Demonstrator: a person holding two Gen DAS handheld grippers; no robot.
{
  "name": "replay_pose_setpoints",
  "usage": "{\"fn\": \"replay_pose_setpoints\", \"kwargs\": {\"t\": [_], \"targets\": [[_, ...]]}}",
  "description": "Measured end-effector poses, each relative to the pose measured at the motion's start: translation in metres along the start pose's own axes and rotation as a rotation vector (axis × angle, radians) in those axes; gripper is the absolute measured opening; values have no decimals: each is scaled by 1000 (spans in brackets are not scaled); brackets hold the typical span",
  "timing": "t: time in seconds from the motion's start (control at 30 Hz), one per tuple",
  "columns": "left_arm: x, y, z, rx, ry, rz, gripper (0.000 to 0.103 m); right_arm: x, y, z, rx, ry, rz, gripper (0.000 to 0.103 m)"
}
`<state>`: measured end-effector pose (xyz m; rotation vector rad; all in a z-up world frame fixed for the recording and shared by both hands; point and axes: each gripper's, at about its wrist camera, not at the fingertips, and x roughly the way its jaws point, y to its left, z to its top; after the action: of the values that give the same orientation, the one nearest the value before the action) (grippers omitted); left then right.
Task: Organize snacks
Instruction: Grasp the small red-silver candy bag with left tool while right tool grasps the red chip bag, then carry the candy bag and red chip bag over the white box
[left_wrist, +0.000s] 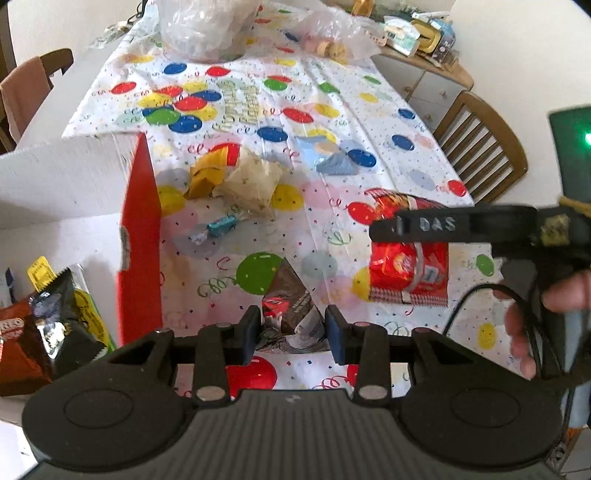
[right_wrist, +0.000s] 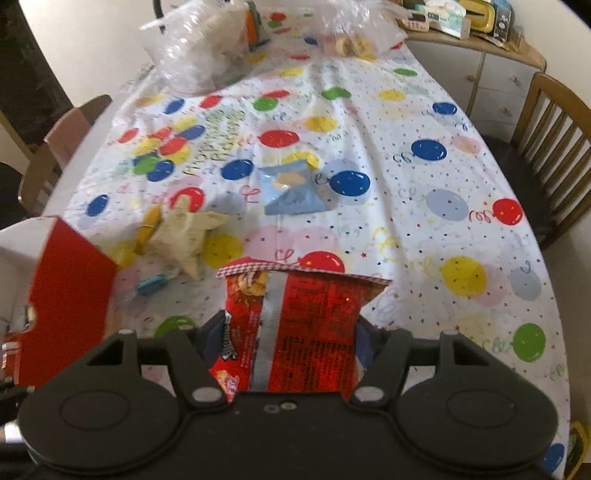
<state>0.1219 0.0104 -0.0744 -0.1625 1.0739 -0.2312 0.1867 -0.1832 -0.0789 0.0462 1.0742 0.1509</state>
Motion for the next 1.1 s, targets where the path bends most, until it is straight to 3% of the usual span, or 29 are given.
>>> {"fn": "replay_pose_setpoints", "kwargs": {"t": [0.5,1.1], "targets": [[-68,47,18,-16,-79,-8,37,-61,55,-10,-14,-64,63,66],[-103,180,26,-99,-128,124,37,-42,193,6,-173,-51,136,66]]}}
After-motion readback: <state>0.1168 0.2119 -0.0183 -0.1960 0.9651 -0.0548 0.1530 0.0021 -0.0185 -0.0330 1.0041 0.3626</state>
